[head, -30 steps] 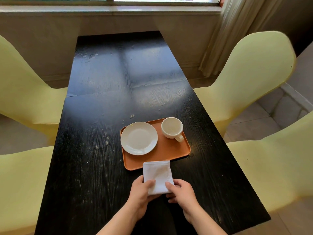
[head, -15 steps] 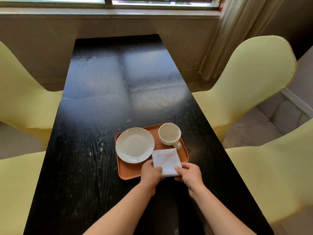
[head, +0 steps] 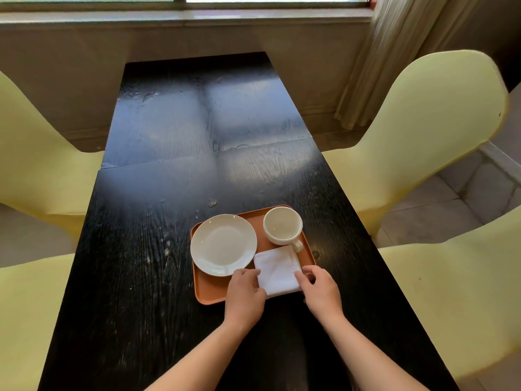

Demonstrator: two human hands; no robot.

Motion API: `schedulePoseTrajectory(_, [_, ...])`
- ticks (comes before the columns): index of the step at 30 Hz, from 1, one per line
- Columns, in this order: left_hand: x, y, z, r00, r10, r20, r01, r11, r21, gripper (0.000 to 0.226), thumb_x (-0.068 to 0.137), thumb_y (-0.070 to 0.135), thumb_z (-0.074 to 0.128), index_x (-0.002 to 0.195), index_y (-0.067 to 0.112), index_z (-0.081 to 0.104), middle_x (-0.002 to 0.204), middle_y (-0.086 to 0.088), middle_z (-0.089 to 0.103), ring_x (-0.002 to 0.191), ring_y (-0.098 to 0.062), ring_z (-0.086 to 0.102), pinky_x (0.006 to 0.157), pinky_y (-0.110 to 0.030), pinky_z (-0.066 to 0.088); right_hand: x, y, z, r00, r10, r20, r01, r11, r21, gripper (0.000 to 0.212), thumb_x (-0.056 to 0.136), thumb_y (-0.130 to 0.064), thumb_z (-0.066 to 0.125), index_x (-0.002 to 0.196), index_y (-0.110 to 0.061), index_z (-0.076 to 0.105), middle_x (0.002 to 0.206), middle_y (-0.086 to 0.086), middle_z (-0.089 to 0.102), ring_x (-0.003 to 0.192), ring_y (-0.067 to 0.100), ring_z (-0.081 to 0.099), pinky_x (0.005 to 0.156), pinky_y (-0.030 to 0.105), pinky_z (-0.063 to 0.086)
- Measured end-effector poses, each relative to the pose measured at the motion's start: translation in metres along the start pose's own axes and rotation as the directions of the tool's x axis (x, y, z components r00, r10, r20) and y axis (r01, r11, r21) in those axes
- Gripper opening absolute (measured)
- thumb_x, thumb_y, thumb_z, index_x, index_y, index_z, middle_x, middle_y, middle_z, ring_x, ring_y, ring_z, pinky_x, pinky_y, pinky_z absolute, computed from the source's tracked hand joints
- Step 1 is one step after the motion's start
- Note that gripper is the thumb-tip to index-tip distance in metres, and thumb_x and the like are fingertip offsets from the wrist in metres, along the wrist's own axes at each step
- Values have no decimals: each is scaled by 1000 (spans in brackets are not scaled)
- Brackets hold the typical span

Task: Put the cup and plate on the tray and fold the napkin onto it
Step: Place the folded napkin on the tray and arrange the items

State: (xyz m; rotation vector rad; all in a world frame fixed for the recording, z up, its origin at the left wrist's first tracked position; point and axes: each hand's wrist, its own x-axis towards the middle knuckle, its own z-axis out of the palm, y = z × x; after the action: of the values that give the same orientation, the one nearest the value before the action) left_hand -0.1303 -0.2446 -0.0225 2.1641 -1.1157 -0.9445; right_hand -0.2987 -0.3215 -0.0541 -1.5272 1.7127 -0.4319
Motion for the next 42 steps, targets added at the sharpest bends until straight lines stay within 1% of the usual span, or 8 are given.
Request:
schedulePoseTrajectory(2, [-3, -10, -11, 998, 53, -44, -51, 998, 46, 43, 89, 10, 61, 132, 16, 63, 129, -2, 59, 120, -16, 54, 105, -30, 42, -1, 2, -7, 999, -13, -42, 13, 1000, -6, 35, 99, -39, 61, 127, -19, 65, 112, -8, 60, 101, 10, 58, 83, 28, 52])
schedulePoseTrajectory(8, [-7, -49, -52, 979, 50, -199, 7, 961, 277, 44, 89, 16, 58, 134, 13, 61, 129, -5, 58, 123, -23, 48, 104, -37, 44, 7, -16, -19, 991, 82, -104, -70, 991, 113, 30, 97, -27, 65, 126, -17, 66, 112, 3, 70, 102, 22, 69, 90, 47, 61])
schedulePoseTrajectory(16, [-4, -79, -57, 997, 52, -52, -28, 918, 395, 47, 95, 36, 53, 139, 18, 53, 157, -3, 36, 148, -22, 31, 120, -39, 34, 26, -45, 0, 987, 73, -146, -55, 991, 125, 50, 95, -26, 70, 142, -20, 55, 124, 1, 65, 105, 19, 68, 90, 44, 62])
schedulePoseTrajectory(21, [-3, -85, -50, 993, 86, -85, -42, 904, 425, 48, 98, 38, 52, 141, 16, 51, 155, -1, 40, 148, -19, 32, 121, -37, 33, 41, -41, 4, 989, 22, -149, -19, 1000, 17, 38, 94, -33, 70, 128, -17, 65, 116, 2, 68, 97, 20, 70, 88, 46, 63])
schedulePoseTrajectory(26, [2, -87, -45, 991, 52, -122, -2, 926, 378, 53, 99, 33, 56, 146, 13, 42, 163, -3, 26, 154, -19, 19, 122, -35, 30, 57, -42, 4, 990, -5, -142, -2, 999, -50, 10, 94, -40, 68, 94, -30, 69, 90, -7, 69, 83, 14, 69, 79, 43, 64])
schedulePoseTrajectory(34, [1, -96, -39, 989, 65, -135, -11, 928, 371, 69, 99, 34, 57, 155, 6, 28, 165, -9, 21, 152, -24, 26, 120, -36, 34, 69, -47, 4, 988, -81, -133, 69, 993, -94, 23, 93, -39, 70, 92, -17, 75, 93, 0, 66, 83, 14, 62, 72, 31, 51])
schedulePoseTrajectory(38, [2, -100, -38, 982, 131, -138, -62, 906, 418, 69, 97, 31, 60, 153, 1, 32, 160, -14, 30, 150, -26, 30, 122, -40, 30, 73, -53, 8, 989, -63, -135, 58, 997, -41, 25, 92, -40, 71, 91, -15, 73, 94, 0, 67, 88, 17, 64, 78, 35, 55])
schedulePoseTrajectory(42, [2, -104, -38, 981, 139, -138, -74, 914, 399, 72, 100, 35, 54, 156, 3, 23, 166, -11, 19, 154, -21, 20, 124, -34, 25, 75, -59, 16, 989, -52, -141, 52, 999, -3, 26, 93, -39, 71, 92, -13, 74, 94, 2, 68, 90, 18, 64, 81, 36, 56])
